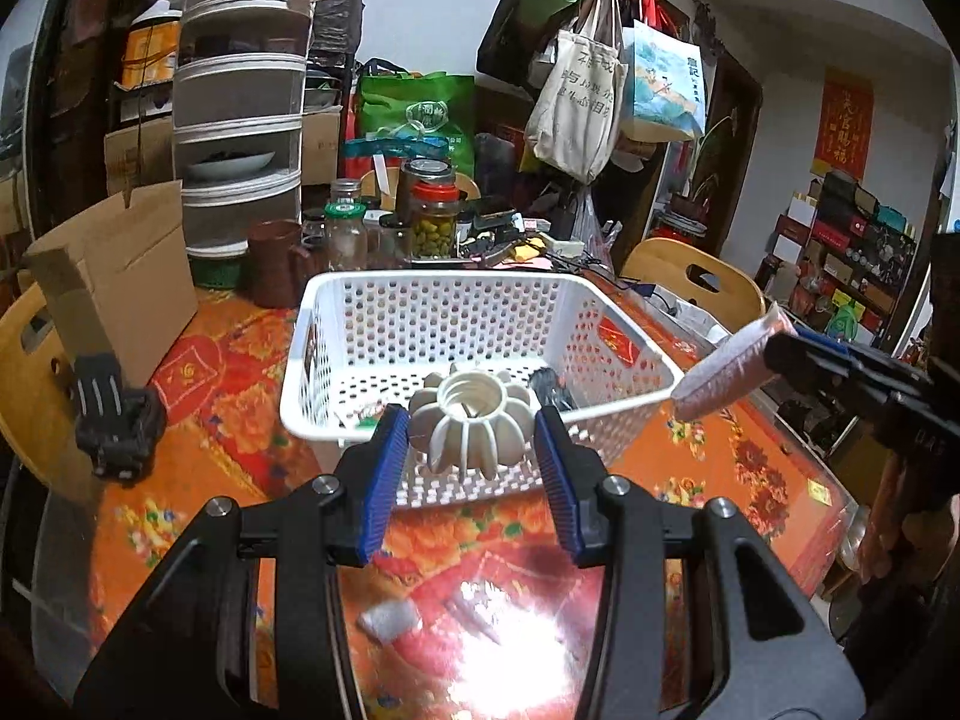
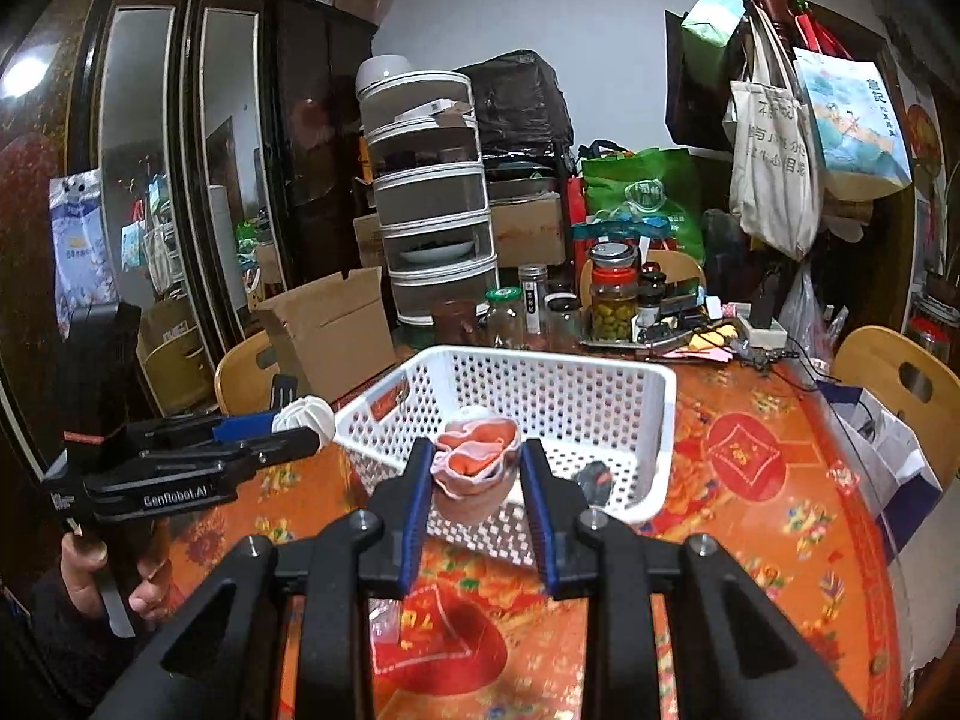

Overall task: Organize soft objects
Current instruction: 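Carry the gear piece with the left gripper while the right gripper carries the towel over the basket, then open the left gripper to drop the gear piece while the right gripper releases the towel into the basket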

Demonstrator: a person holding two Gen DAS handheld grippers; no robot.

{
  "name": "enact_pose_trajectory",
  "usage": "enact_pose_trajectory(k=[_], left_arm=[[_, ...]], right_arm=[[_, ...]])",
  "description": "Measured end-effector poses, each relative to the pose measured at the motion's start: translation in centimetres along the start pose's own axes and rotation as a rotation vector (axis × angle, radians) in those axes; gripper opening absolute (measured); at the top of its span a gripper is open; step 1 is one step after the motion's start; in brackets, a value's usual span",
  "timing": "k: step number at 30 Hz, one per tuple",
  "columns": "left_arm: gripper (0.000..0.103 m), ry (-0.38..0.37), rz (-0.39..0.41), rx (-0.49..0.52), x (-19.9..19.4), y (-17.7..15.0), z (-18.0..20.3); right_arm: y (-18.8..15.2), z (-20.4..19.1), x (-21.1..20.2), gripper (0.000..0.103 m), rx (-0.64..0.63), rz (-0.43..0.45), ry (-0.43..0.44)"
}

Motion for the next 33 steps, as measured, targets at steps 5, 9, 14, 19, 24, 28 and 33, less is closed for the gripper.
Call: enact_pose_trajectory(k=[5,9,14,19,24,28,33], left_arm=[[0.041,0.016,-0.015,0.0,2.1,2.9,-0.2],[0.041,0.02,-0.047,-0.015,4.5,4.8,-0.7],[0.041,0.032,-0.11,-0.034,8.6,6.2,-1.6],[0.041,0.053,-0.161,-0.047,12.2,6.7,-2.3],[0.041,0.076,-0.229,-0.061,15.8,6.3,-3.2],[0.041,0.104,-0.298,-0.066,18.6,5.2,-3.9],[0.041,0.136,-0.378,-0.055,21.2,3.3,-4.4]], right_arm=[[2.4,1.1,2.8,0.028,0.006,-0.035,-0.031],[3.0,1.5,5.4,0.028,0.0,-0.077,-0.055],[3.1,2.2,8.5,0.028,-0.006,-0.126,-0.084],[2.9,3.6,11.2,0.028,-0.004,-0.171,-0.113],[2.4,5.4,14.2,0.028,0.011,-0.229,-0.147],[1.5,6.6,16.5,0.028,0.027,-0.285,-0.161],[0.1,7.0,18.6,0.028,0.028,-0.341,-0.168]])
Point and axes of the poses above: each gripper's, at about its wrist camera, not at the fingertips, and x roughly the way its jaws point, z to its right, y to its top, the point moved 9 cm from there along x, roughly the way its jaws point, and after that the axes turned 2 degrees about x, right-handed, at the moved point
